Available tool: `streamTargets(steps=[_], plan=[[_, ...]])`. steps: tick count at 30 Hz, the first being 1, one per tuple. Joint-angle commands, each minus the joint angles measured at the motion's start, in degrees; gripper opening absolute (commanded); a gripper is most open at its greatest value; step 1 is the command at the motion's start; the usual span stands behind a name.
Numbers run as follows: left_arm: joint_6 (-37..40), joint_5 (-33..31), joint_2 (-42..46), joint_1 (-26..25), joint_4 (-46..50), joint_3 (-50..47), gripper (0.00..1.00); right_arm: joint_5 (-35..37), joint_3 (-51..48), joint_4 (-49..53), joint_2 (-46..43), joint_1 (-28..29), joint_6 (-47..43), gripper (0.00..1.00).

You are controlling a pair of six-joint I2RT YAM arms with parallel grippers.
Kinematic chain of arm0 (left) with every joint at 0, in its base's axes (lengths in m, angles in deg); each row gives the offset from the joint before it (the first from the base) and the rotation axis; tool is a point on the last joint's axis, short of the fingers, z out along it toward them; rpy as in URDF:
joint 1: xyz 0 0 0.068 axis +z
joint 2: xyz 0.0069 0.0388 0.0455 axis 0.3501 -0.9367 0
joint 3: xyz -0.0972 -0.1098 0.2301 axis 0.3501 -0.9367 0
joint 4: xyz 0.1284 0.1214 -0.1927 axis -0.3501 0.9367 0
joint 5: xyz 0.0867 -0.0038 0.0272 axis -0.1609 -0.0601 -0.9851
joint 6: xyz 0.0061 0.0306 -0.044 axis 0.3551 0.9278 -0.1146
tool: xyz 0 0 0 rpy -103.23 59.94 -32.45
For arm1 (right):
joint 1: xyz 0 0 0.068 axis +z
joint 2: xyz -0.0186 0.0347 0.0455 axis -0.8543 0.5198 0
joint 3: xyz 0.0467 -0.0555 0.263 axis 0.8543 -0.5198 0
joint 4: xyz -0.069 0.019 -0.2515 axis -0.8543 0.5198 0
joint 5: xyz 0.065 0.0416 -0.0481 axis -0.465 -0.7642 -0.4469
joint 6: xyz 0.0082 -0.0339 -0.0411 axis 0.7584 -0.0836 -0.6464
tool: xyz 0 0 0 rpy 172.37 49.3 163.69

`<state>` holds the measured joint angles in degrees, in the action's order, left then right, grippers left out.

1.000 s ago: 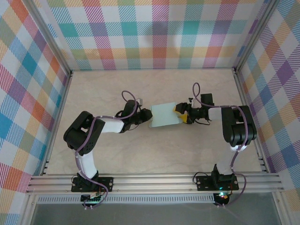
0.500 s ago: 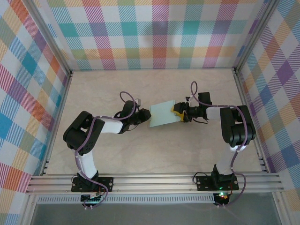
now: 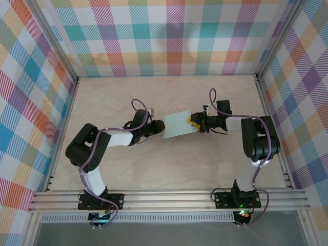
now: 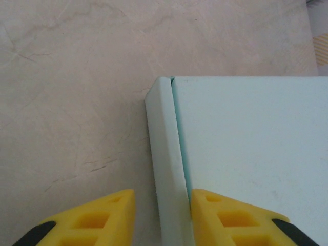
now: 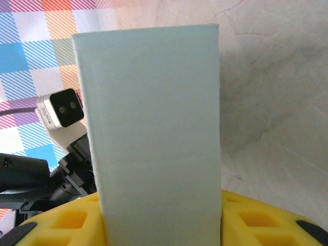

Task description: Fold the paper box

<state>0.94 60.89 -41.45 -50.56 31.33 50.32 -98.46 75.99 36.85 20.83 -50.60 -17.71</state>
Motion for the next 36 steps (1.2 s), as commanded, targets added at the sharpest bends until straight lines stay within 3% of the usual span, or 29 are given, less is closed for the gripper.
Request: streamTargets(steps=[1,6,7,9,11,14,18,23,29,36], plan=[[6.27,-2.53,4.53,0.27,2.58,-1.24,0.37,-1.63,0.36,-1.79,-3.15,-0.07,1.31,0.41],[15.16,-7.32,12.15,-0.15,1.39,-4.03,0.52,-1.98,0.01,-1.7,-4.87,-0.73,2.16,0.4],[18.16,-8.24,13.91,-0.38,0.74,-4.77,0.6,-2.12,-0.15,-1.73,-5.27,-0.99,2.42,0.4],[24.67,-10.42,17.05,-1.27,0.38,-5.96,0.63,-2.23,-0.38,-1.74,-6.18,-1.6,2.91,0.4],[33.16,-12.76,19.76,-2.87,1.3,-6.22,0.76,-2.29,-0.74,-1.99,-7.15,-2.16,3.55,0.4],[49.48,-18.81,23.07,-8.7,-0.72,-8.12,0.79,-2.76,-0.96,-2.0,-8.4,-2.98,4.29,0.4],[64.34,-26.14,23.89,-15.18,-5.96,-9.96,0.79,-4.01,-0.96,-2.48,-9.35,-3.77,5.41,0.4],[80.76,-38.59,17.5,-22.14,-16.32,-10.8,0.82,-4.86,-1.85,-5.24,-9.99,-4.41,7.92,0.4],[104.41,-52.21,1.55,-28.31,-42.49,-9.02,0.86,-5.76,-2.82,-6.4,-11.18,-4.53,9.02,0.4],[112.91,-56.75,-8.65,-28.47,-56.12,-3.93,0.86,-6.03,-4.19,-6.27,-12.89,-4.65,9.04,0.4]])
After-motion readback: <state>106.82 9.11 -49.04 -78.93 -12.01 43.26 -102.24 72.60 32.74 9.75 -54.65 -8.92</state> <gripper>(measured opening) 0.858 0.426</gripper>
